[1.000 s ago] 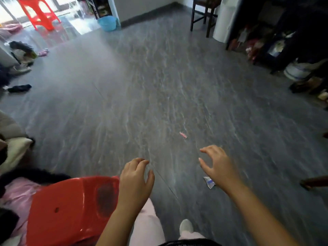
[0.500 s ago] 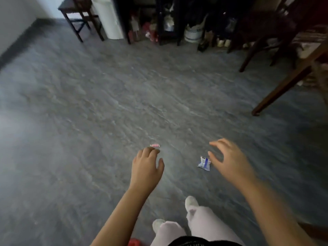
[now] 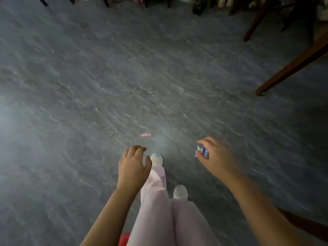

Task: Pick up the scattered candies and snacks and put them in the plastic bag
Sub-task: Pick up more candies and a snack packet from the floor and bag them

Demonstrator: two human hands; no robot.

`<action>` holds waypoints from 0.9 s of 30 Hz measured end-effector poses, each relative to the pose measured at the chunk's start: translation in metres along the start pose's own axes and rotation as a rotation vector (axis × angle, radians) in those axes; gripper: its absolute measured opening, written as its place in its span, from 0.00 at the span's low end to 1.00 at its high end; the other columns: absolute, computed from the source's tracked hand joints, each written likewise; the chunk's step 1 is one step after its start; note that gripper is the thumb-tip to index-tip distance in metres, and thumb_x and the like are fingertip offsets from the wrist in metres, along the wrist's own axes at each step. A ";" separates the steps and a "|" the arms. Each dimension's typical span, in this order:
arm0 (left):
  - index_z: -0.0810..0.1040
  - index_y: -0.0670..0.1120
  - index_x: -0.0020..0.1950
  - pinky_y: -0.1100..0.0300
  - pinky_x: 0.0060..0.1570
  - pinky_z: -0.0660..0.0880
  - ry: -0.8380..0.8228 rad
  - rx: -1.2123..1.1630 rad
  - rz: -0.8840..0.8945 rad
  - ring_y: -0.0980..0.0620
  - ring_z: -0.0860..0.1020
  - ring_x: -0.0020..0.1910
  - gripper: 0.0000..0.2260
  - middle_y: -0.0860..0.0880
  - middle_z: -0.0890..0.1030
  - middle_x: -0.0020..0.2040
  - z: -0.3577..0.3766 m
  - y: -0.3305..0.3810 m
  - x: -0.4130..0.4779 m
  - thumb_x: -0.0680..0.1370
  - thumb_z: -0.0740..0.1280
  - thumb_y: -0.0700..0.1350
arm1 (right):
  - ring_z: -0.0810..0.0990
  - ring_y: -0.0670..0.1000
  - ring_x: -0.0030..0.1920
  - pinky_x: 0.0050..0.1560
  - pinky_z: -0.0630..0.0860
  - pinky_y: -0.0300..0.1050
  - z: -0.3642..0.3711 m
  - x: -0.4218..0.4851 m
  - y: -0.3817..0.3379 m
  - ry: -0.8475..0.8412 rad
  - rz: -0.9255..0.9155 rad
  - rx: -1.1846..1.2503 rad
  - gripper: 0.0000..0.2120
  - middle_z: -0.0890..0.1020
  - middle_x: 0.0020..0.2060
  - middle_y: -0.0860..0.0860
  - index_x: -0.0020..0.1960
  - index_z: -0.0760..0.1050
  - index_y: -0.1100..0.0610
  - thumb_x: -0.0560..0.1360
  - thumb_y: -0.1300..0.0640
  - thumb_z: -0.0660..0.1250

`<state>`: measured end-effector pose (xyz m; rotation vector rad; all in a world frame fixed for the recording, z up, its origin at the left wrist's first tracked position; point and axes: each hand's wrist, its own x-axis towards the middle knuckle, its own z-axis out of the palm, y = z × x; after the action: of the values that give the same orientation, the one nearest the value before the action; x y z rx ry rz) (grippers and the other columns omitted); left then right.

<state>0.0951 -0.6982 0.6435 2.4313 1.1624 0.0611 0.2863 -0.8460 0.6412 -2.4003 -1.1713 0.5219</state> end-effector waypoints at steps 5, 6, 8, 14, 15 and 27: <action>0.78 0.40 0.51 0.47 0.46 0.74 -0.095 0.082 -0.016 0.38 0.78 0.47 0.16 0.41 0.81 0.49 0.086 -0.058 0.075 0.70 0.61 0.48 | 0.78 0.63 0.45 0.44 0.75 0.53 0.089 0.075 0.036 -0.076 -0.042 -0.032 0.12 0.80 0.44 0.61 0.50 0.77 0.63 0.68 0.60 0.70; 0.78 0.40 0.51 0.47 0.46 0.74 -0.106 0.090 -0.021 0.38 0.78 0.47 0.16 0.41 0.81 0.49 0.107 -0.071 0.090 0.71 0.60 0.49 | 0.78 0.63 0.45 0.44 0.76 0.54 0.109 0.091 0.046 -0.084 -0.056 -0.040 0.12 0.80 0.44 0.61 0.50 0.77 0.63 0.68 0.60 0.70; 0.78 0.40 0.50 0.47 0.46 0.74 -0.122 0.096 -0.031 0.38 0.78 0.47 0.16 0.41 0.81 0.49 0.148 -0.098 0.119 0.72 0.61 0.49 | 0.79 0.63 0.45 0.44 0.76 0.55 0.151 0.122 0.065 -0.079 -0.069 -0.040 0.12 0.81 0.44 0.61 0.50 0.77 0.63 0.68 0.60 0.70; 0.75 0.42 0.58 0.49 0.54 0.69 -0.148 0.080 -0.145 0.40 0.73 0.56 0.15 0.42 0.77 0.57 0.265 -0.186 0.190 0.75 0.62 0.48 | 0.79 0.63 0.45 0.44 0.76 0.54 0.290 0.202 0.110 -0.113 -0.105 0.007 0.12 0.81 0.44 0.61 0.49 0.77 0.63 0.67 0.61 0.71; 0.75 0.42 0.58 0.49 0.55 0.68 -0.144 0.074 -0.163 0.40 0.72 0.57 0.15 0.42 0.77 0.58 0.284 -0.202 0.198 0.75 0.62 0.48 | 0.79 0.62 0.45 0.44 0.76 0.53 0.313 0.213 0.115 -0.117 -0.126 0.023 0.11 0.81 0.44 0.60 0.49 0.77 0.63 0.68 0.61 0.70; 0.76 0.42 0.56 0.49 0.52 0.71 -0.085 0.002 -0.195 0.39 0.74 0.54 0.25 0.42 0.78 0.55 0.455 -0.340 0.239 0.69 0.54 0.56 | 0.81 0.61 0.39 0.40 0.79 0.52 0.502 0.310 0.171 -0.252 -0.385 -0.091 0.14 0.81 0.39 0.59 0.46 0.78 0.62 0.65 0.54 0.65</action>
<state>0.1036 -0.5015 0.0597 2.2856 1.3536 -0.1020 0.3246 -0.5907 0.0838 -2.1427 -1.7513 0.6650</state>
